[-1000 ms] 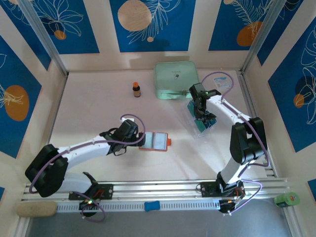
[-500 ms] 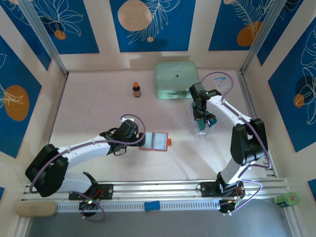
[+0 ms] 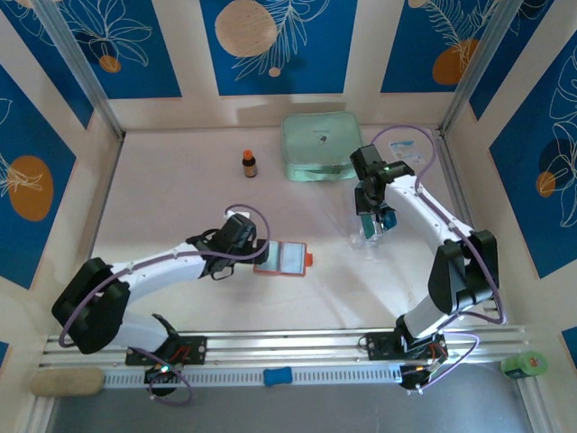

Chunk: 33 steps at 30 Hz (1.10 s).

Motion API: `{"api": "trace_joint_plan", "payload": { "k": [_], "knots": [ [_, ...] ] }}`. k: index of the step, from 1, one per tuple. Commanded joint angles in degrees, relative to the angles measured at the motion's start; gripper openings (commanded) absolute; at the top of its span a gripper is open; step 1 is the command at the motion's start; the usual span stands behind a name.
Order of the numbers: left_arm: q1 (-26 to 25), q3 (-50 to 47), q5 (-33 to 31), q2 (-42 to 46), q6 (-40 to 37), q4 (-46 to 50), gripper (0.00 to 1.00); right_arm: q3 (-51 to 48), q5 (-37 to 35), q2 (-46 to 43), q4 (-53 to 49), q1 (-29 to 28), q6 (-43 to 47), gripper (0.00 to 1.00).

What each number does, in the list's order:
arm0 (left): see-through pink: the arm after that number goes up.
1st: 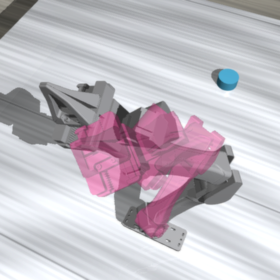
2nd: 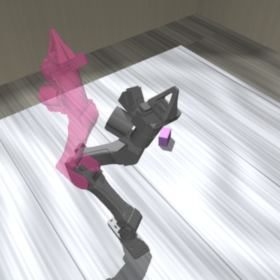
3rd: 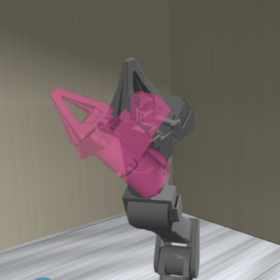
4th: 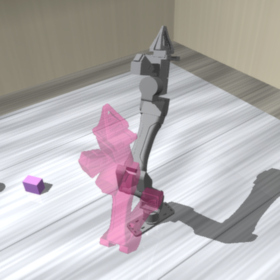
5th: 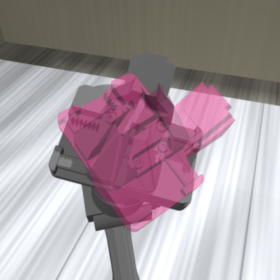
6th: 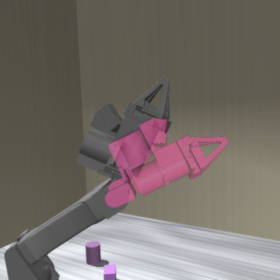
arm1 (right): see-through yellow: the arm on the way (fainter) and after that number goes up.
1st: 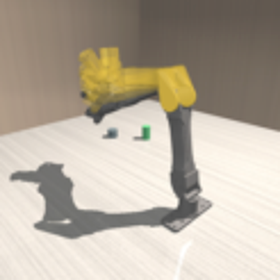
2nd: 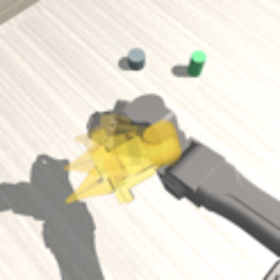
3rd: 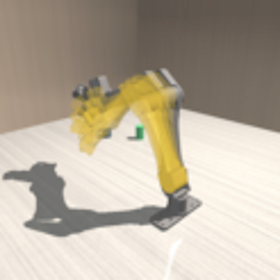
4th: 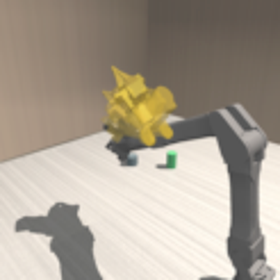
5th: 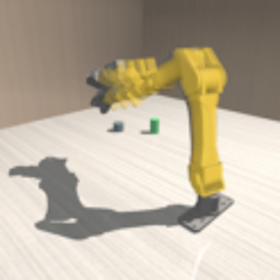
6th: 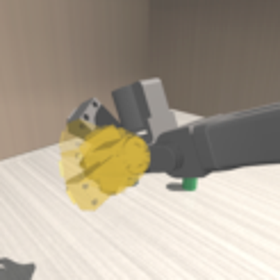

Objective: Put the credit cards into the card holder
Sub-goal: Pick up the credit card from the storage box, then insert the credit card into the card slot.

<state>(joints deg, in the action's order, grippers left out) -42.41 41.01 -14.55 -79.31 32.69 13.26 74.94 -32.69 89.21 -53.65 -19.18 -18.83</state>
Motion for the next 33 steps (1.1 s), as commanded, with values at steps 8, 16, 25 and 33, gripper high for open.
{"api": "trace_joint_plan", "payload": {
  "k": [8, 16, 25, 33],
  "knots": [
    [0.5, 7.7, -0.3, -7.3, -6.3, 5.2, 1.00, 1.3, 14.7, -11.8, 3.0, -2.7, -4.3, 0.00],
    [0.4, 8.0, -1.9, -9.8, -7.3, 6.4, 1.00, -25.6, 44.3, -21.5, 40.7, -3.5, -22.9, 0.00],
    [0.4, 5.3, -2.3, -10.1, -6.6, 5.9, 1.00, -41.7, 44.2, -16.4, 64.3, -10.7, -33.1, 0.00],
    [0.4, 3.4, -2.8, -9.7, -5.2, 5.8, 1.00, -44.7, 41.7, -11.6, 72.0, -13.7, -35.2, 0.00]
  ]
}}
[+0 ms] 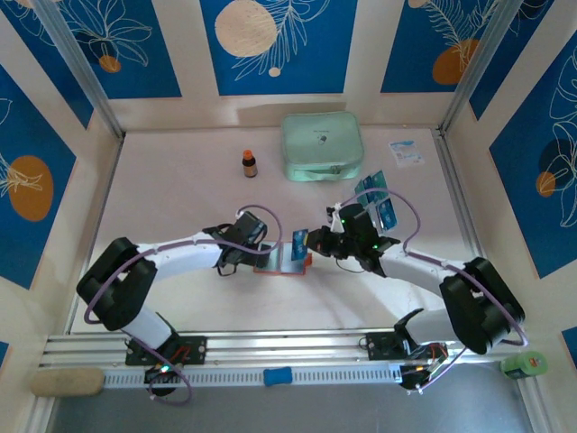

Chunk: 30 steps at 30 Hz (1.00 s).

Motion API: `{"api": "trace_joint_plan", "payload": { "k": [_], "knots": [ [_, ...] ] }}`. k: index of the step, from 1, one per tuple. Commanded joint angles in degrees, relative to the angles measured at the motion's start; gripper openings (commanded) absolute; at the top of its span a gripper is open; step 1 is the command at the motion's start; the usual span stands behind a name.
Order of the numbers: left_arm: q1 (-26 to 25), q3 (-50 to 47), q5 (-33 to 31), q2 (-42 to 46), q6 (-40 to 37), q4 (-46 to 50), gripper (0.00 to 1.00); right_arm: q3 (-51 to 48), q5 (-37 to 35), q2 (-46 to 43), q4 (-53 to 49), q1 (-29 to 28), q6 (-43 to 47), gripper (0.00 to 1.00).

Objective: Put the credit cards into the card holder
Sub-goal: Insert the credit card into the card slot.

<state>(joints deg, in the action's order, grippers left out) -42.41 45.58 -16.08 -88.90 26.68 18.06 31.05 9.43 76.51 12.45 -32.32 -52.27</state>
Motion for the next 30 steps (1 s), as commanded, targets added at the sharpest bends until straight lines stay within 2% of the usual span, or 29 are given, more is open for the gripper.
{"api": "trace_joint_plan", "payload": {
  "k": [1, 16, 30],
  "knots": [
    [0.4, -1.4, -1.4, 0.1, 1.0, 1.1, 1.00, -0.8, -0.5, 1.9, 6.4, -0.8, -1.8, 0.00],
    [0.3, -3.9, -1.2, 2.3, 3.6, 1.1, 1.00, 2.2, -2.8, 10.6, 11.6, -4.8, -1.5, 0.00],
    [0.4, -4.8, -1.1, 2.9, 4.4, 1.0, 1.00, 3.5, -5.5, 15.2, 16.3, -7.3, -3.2, 0.00]
  ]
}}
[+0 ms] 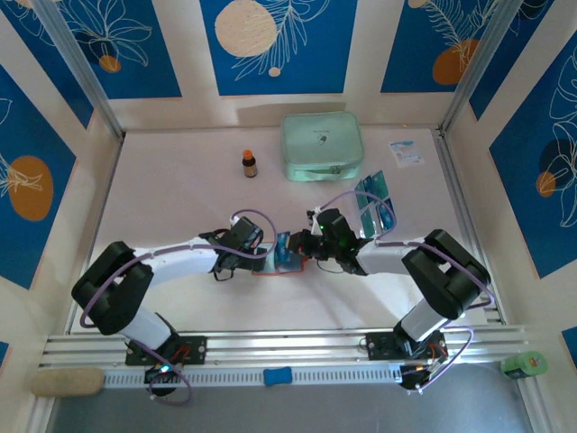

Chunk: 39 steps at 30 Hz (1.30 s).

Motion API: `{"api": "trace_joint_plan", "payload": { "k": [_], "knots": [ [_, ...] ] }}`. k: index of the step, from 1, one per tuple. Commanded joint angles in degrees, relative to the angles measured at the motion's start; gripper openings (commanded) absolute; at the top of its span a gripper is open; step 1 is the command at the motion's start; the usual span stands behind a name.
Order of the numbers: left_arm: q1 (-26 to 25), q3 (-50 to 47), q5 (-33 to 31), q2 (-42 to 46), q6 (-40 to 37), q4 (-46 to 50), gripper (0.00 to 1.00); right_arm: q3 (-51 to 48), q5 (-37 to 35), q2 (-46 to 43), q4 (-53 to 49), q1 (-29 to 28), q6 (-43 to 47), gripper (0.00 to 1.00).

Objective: Put the credit cards into the card holder
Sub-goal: Insert the credit card into the card slot.

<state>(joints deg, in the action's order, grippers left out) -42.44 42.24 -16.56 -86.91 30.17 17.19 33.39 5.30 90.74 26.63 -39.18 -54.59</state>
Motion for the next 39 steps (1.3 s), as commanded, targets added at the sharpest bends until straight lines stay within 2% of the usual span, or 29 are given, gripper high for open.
{"api": "trace_joint_plan", "payload": {
  "k": [1, 39],
  "knots": [
    [0.3, -1.5, -0.6, 0.9, 0.9, 1.9, 1.00, 1.2, -1.6, 1.1, 2.4, -0.5, -0.9, 0.00],
    [0.4, -2.2, -0.6, 1.1, 1.2, 1.2, 1.00, -0.4, -2.3, 5.4, 5.4, -2.1, -3.5, 0.00]
  ]
}}
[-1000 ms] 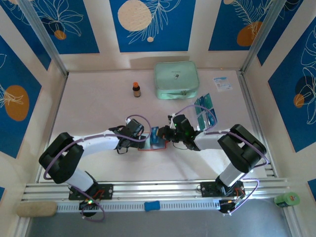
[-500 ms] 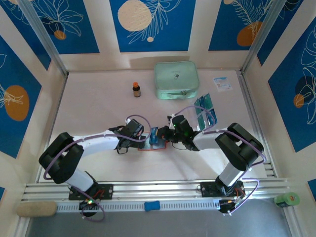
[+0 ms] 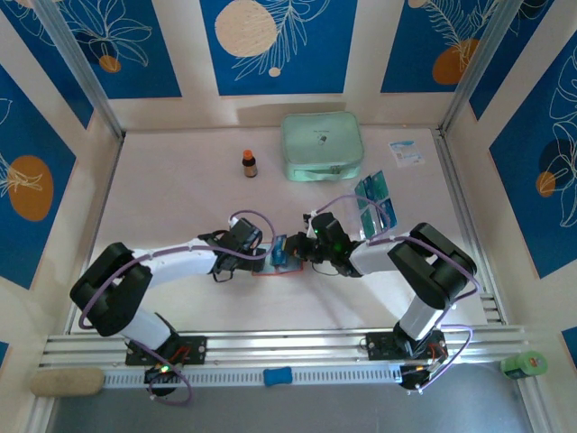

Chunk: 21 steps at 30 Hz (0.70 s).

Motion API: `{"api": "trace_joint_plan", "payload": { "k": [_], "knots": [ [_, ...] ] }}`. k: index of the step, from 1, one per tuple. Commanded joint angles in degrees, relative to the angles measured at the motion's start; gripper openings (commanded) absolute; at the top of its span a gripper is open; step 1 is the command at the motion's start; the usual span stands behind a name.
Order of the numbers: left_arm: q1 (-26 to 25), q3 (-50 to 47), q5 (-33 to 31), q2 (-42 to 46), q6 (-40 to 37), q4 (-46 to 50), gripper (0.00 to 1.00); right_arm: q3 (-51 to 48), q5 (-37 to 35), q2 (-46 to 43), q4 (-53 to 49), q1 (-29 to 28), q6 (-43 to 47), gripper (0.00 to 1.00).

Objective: Put the credit cards into the card holder
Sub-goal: Insert the credit card into the card slot.

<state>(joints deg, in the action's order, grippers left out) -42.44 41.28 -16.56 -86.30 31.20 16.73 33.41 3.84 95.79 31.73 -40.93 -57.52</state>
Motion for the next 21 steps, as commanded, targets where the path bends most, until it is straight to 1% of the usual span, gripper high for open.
{"api": "trace_joint_plan", "payload": {
  "k": [1, 21],
  "knots": [
    [0.3, -1.2, -0.5, 0.5, 0.2, 1.7, 1.00, -0.5, -0.8, 0.2, 0.3, -0.5, -0.6, 0.00],
    [0.3, -0.9, -0.7, 0.3, 0.2, 1.6, 1.00, -2.1, -0.6, -1.7, -4.6, -1.7, -0.3, 0.00]
  ]
}}
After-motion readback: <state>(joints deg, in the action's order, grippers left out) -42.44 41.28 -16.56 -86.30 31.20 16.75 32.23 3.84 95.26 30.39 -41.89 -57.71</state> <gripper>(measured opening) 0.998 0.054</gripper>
